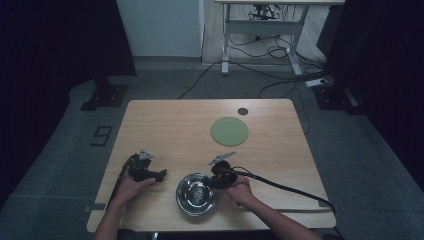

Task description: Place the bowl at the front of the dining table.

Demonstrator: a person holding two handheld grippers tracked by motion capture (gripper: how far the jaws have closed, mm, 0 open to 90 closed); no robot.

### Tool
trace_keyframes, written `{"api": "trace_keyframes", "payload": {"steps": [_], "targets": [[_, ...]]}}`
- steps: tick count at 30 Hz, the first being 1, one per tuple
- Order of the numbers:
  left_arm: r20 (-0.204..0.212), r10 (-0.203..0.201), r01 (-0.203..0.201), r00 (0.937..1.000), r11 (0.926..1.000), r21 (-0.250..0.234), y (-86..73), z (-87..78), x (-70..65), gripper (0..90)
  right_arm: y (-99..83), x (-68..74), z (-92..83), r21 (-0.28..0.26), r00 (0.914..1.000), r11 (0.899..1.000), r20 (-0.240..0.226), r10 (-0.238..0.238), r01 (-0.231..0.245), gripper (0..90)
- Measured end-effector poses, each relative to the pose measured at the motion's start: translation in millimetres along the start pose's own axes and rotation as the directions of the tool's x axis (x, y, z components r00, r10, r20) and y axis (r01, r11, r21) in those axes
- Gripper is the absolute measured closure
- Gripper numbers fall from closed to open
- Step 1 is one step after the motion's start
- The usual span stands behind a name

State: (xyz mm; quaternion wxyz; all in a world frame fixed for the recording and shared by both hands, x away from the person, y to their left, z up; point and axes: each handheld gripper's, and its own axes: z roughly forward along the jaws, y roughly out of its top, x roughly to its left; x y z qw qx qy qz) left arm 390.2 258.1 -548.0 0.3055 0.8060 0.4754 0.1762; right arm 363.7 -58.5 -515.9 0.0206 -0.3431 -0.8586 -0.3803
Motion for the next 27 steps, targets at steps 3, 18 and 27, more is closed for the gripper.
{"api": "trace_keyframes", "payload": {"steps": [3, 18, 27], "targets": [[0.001, 0.001, -0.001, 1.0000, 1.0000, 0.000, -0.1, 0.0, -0.2, 0.0, 1.5, -0.6, -2.7, -0.009, 1.0000, 1.000, 0.004, 0.001, -0.001, 86.1], [0.001, 0.000, 0.000, 1.0000, 1.0000, 0.000, 0.0, 0.0, -0.3, 0.0, 7.1, -20.0, -20.3, -0.086, 0.9972, 0.994, 0.014, 0.073, -0.071, 86.5], [0.001, 0.000, 0.000, 1.0000, 1.0000, -0.001, -0.1, 0.0, -0.4, 0.0, 10.4, -26.3, -28.6, -0.122, 0.9953, 0.989, 0.031, 0.091, -0.087, 86.5]]}}
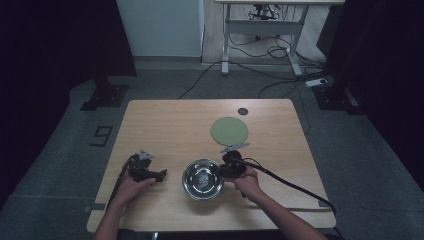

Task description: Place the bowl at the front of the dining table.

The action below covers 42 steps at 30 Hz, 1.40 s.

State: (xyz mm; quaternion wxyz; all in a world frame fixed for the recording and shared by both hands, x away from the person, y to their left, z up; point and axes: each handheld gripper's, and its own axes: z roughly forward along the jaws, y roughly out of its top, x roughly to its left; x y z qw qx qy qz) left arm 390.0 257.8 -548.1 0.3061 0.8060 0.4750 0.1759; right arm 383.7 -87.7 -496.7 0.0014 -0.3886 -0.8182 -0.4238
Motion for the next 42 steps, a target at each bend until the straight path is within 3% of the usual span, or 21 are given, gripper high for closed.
{"api": "trace_keyframes", "payload": {"steps": [42], "targets": [[0.002, 0.005, -0.005, 1.0000, 1.0000, 0.001, 0.3, 0.2, -0.8, 0.0, 16.4, -24.0, -11.1, -0.098, 0.9944, 0.994, 0.085, 0.064, -0.055, 86.4]]}}
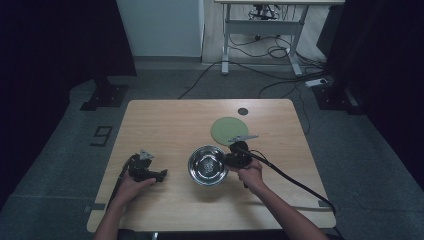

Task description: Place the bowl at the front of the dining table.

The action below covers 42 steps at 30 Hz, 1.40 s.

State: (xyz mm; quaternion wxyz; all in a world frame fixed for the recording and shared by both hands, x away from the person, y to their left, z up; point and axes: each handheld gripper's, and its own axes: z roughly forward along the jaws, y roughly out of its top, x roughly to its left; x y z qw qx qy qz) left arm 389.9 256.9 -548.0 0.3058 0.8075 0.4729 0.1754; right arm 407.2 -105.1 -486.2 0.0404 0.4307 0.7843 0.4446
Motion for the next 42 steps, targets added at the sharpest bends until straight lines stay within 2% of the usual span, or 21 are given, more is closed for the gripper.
{"api": "trace_keyframes", "payload": {"steps": [21, 42], "targets": [[0.000, -0.001, 0.001, 1.0000, 1.0000, -0.001, 0.0, 0.1, 0.0, 0.0, 12.5, -16.6, 0.7, -0.038, 0.9979, 0.999, 0.052, 0.039, -0.037, 86.4], [0.000, -0.002, 0.002, 1.0000, 1.0000, -0.001, 0.0, 0.0, -0.1, 0.0, 19.4, -28.2, 2.4, -0.056, 0.9955, 0.997, 0.070, 0.064, -0.060, 86.4]]}}
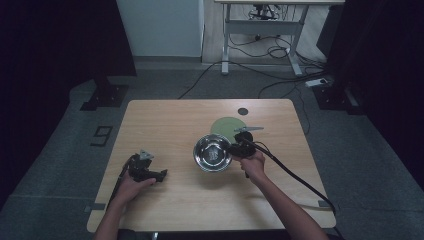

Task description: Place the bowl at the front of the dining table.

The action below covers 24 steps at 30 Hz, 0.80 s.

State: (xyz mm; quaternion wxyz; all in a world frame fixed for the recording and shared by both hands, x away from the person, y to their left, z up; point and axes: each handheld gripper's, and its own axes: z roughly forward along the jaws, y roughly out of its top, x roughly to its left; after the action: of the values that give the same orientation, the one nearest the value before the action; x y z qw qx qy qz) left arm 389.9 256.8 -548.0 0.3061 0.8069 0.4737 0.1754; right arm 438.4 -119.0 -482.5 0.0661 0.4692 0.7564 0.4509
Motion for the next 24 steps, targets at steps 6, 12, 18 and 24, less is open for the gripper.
{"api": "trace_keyframes", "payload": {"steps": [6, 12, 18, 24], "targets": [[0.000, 0.000, 0.000, 1.0000, 1.0000, 0.000, 0.0, 0.0, 0.0, 0.0, 5.3, -5.9, 0.0, -0.017, 0.9998, 1.000, 0.008, 0.020, -0.020, 86.5], [0.000, 0.000, 0.000, 1.0000, 1.0000, 0.000, 0.0, 0.0, 0.0, 0.0, 9.4, -13.3, 2.5, -0.020, 0.9989, 0.999, 0.022, 0.042, -0.042, 86.5], [0.000, 0.000, 0.000, 1.0000, 1.0000, 0.000, 0.0, 0.0, 0.0, 0.0, 11.7, -18.5, 5.4, -0.019, 0.9979, 0.998, 0.029, 0.059, -0.058, 86.5], [0.000, 0.000, 0.000, 1.0000, 1.0000, 0.000, 0.0, 0.0, 0.0, 0.0, 15.2, -25.0, 7.3, -0.022, 0.9963, 0.997, 0.045, 0.073, -0.072, 86.5]]}}
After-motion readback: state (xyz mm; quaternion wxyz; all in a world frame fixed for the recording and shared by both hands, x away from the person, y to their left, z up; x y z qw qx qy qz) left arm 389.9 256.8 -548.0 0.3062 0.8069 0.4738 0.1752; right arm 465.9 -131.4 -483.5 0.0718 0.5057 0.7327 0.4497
